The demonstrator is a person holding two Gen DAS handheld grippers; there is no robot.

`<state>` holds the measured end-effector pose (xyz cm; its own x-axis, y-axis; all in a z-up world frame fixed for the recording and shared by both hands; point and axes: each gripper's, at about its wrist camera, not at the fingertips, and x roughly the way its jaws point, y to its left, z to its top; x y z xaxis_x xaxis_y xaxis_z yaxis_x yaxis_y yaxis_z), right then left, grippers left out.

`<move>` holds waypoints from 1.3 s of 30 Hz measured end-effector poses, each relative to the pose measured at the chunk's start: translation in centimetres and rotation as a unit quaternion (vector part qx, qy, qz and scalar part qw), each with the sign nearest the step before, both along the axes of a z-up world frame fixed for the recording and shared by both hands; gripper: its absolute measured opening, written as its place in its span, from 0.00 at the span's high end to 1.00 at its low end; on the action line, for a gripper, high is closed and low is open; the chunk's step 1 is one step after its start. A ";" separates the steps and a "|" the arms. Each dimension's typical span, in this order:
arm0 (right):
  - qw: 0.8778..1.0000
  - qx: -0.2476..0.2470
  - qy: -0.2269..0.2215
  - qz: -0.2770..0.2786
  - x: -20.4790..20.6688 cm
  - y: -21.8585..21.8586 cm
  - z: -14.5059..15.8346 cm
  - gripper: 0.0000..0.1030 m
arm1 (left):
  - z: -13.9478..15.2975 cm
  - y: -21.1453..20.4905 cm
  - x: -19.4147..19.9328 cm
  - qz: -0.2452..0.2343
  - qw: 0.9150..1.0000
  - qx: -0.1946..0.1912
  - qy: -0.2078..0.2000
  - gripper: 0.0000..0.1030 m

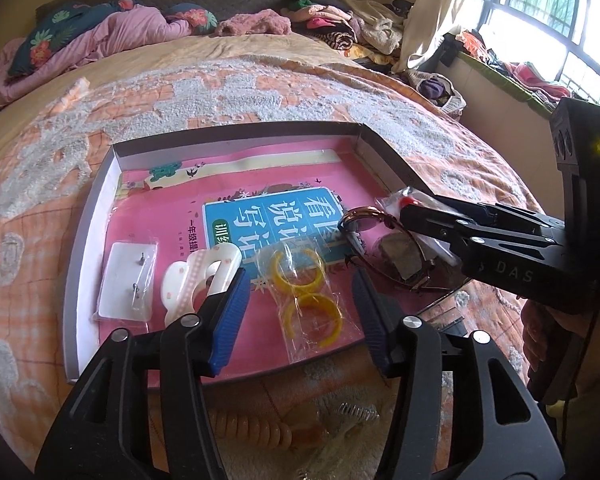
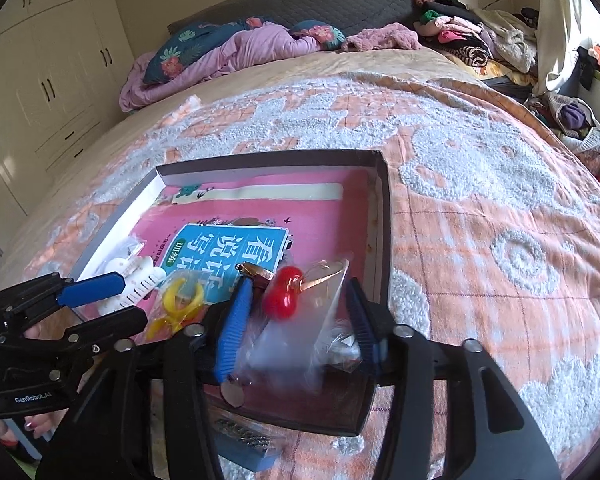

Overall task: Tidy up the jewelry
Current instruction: 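Open both tools to release the hair ties and earrings inside the box, then withdraw both tools from the box toward the remaining jewelry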

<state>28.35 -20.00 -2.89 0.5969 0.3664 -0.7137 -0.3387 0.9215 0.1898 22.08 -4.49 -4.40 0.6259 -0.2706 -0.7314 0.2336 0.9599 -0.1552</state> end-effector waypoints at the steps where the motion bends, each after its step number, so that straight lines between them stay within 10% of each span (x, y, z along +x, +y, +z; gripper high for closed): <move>1: 1.000 0.003 -0.001 -0.001 -0.1 -0.1 0.1 0.47 | 0.0 0.1 0.0 0.001 1.000 0.001 -0.001 0.53; 17: 0.996 0.064 -0.053 -0.023 -4.4 -2.7 4.8 0.19 | 3.1 1.5 -2.2 0.023 0.999 0.007 -0.033 0.11; 39: 0.998 0.016 0.010 0.063 -12.1 1.0 1.2 0.19 | 1.2 5.2 -8.2 0.059 0.998 0.021 0.003 0.10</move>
